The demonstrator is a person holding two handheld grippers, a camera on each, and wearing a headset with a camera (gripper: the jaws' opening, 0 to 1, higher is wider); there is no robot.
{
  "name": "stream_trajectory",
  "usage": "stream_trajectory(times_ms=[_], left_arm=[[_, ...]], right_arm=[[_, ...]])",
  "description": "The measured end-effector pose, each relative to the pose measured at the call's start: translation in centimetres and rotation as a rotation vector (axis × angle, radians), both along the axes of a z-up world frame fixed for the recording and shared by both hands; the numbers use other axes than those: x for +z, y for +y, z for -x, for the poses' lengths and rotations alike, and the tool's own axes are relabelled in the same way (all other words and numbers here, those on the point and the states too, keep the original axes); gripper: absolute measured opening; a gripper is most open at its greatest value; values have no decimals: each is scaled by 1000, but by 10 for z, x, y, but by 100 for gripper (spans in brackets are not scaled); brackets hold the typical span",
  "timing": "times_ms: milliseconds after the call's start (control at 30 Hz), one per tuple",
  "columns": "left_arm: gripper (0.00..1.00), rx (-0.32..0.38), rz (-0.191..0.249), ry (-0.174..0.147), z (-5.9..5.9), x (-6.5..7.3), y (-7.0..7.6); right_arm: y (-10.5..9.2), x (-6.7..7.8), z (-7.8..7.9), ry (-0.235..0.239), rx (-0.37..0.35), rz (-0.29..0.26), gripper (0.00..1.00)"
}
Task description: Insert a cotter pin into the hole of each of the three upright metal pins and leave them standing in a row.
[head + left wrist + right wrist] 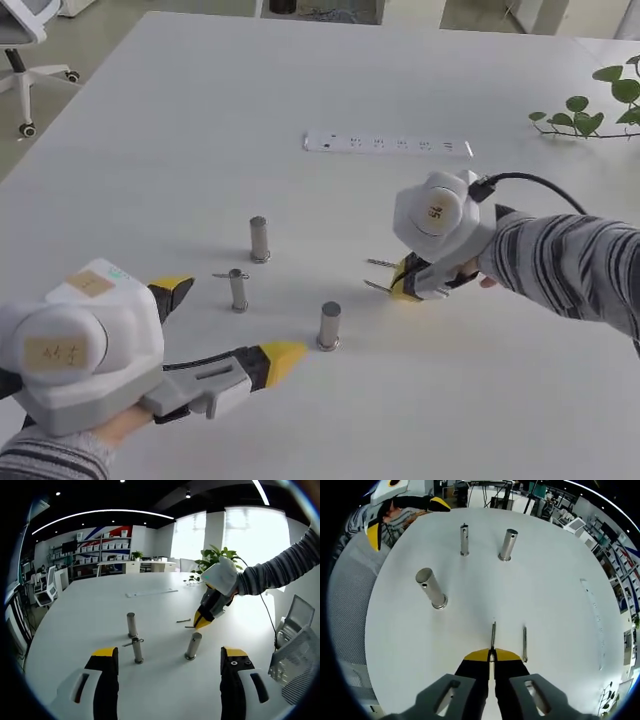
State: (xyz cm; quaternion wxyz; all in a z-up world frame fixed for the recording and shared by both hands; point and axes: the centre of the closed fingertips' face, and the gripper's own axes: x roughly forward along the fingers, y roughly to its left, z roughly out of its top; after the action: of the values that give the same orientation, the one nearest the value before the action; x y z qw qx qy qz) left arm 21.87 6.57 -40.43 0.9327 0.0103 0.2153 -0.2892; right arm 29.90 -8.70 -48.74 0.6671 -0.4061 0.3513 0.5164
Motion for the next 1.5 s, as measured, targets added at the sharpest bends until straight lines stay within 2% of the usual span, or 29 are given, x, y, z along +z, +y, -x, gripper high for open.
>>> stream_trajectory(times_ms=[100,133,267,333,433,467,533,667,733,833,967,1100,1133,1233,1333,1500], left_arm=[[76,-6,-1,7,-1,2,-1],[75,-4,5,21,-1,1,-2],[70,-7,40,22,-4,7,-5],[68,-19,34,21,-6,9,-9],[61,-35,17,22,-12,12,-14],[59,-41,17,22,-15,13,-16],[56,-49,22,25,-19,14,-20],[41,-90,17,33,-25,16,-31],[38,-104,19,43,-27,15,-35],[31,-116,24,58,-30,13,-39],[26,-133,42,97,-31,12,-45],[20,-146,80,114,-32,15,-50],[19,-149,97,129,-32,16,-52],[18,-152,115,148,-32,16,-55],[14,-175,158,168,-28,19,-61],[11,-186,186,177,-26,22,-66]], right_arm=[[7,10,1,-42,13,-47,0],[8,13,1,-50,9,-62,0],[19,35,-1,-120,-6,-152,0],[25,47,1,-154,13,-192,0],[30,60,2,-201,25,-218,0],[34,66,2,-229,24,-249,0],[37,70,6,-230,21,-273,0],[45,78,13,-263,35,-302,0],[52,83,17,-269,39,-345,0],[57,86,21,-281,57,-348,0],[63,91,27,-308,110,-345,0],[66,91,35,-328,170,-322,0],[67,91,36,-339,188,-313,0],[69,91,42,-347,227,-298,0],[71,91,46,-366,268,-278,0],[74,92,52,-387,319,-258,0]])
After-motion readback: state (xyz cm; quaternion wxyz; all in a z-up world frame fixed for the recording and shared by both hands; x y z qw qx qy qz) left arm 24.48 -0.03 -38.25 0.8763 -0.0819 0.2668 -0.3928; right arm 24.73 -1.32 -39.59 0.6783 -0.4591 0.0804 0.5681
